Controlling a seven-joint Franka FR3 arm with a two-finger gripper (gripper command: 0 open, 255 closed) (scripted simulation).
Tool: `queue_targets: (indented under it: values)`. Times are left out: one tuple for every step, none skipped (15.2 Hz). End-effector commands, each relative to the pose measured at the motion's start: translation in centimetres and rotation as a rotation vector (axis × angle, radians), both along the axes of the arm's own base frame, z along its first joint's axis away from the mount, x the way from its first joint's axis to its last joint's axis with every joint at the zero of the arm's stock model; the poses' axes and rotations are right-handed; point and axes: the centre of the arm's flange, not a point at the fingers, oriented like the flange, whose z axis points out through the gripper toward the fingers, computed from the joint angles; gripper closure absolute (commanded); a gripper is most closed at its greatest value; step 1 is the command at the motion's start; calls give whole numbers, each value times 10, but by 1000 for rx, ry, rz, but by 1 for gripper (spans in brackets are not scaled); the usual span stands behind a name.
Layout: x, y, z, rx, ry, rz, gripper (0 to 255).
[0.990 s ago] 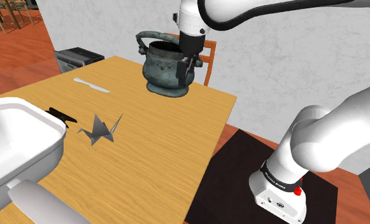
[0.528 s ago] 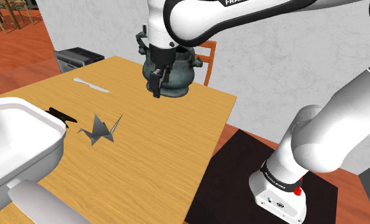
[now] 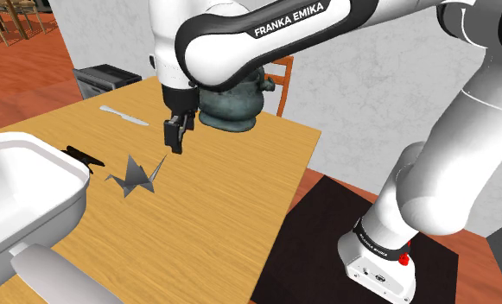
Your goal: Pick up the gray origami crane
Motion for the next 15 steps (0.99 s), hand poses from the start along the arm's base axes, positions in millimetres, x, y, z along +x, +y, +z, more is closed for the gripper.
queue_targets:
  values:
    - [9, 23, -11, 8, -1, 33, 0]
    - [13, 34, -15, 11, -2, 48, 0]
    - [16, 45, -20, 14, -2, 64, 0]
    - [19, 56, -25, 18, -2, 80, 0]
    - [22, 67, -30, 21, -3, 96, 0]
    - [25, 78, -35, 24, -3, 112, 0]
    - [27, 90, -39, 27, -3, 128, 0]
    - [29, 96, -42, 29, -3, 136, 0]
    - [29, 96, -47, 29, -3, 136, 0]
    - [29, 96, -52, 29, -3, 136, 0]
    - [29, 96, -58, 29, -3, 136, 0]
    - [29, 96, -63, 29, -3, 136, 0]
    - [29, 96, -68, 29, -3, 136, 0]
    - [29, 96, -73, 29, -3, 136, 0]
    - [29, 96, -79, 29, -3, 136, 0]
